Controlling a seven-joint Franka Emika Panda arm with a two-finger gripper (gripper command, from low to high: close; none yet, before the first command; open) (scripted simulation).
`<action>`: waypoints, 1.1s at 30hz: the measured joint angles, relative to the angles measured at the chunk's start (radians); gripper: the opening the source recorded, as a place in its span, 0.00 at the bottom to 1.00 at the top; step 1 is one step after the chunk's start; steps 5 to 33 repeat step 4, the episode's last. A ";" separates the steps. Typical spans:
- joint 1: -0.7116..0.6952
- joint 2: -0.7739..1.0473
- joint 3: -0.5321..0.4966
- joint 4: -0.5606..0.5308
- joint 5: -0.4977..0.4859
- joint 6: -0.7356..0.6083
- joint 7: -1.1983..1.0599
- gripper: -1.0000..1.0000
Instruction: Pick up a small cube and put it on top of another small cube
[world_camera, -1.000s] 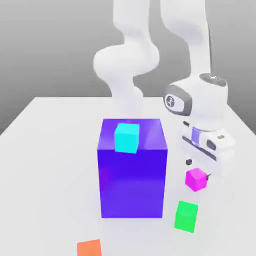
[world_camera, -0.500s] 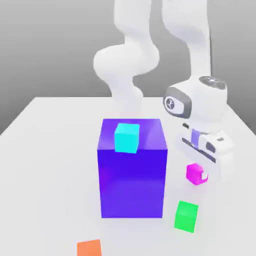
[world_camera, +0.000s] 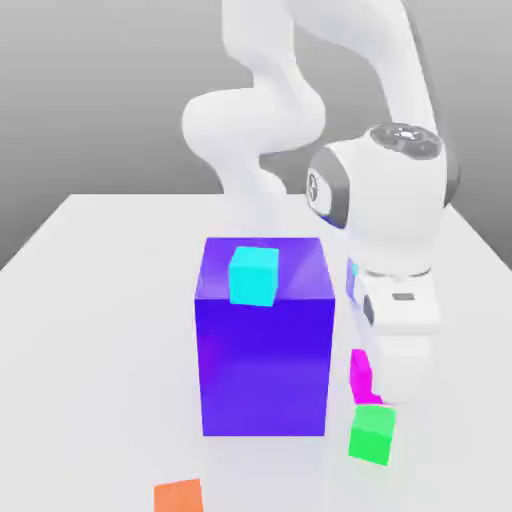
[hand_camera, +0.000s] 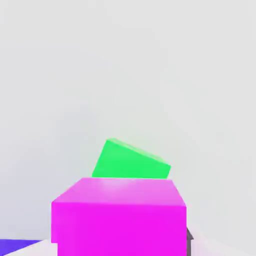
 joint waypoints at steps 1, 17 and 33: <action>-0.003 0.033 0.005 0.002 0.007 0.030 -0.005 1.00; -0.003 0.033 0.005 0.002 0.007 0.030 -0.005 1.00; -0.003 0.033 0.005 0.002 0.007 0.030 -0.005 1.00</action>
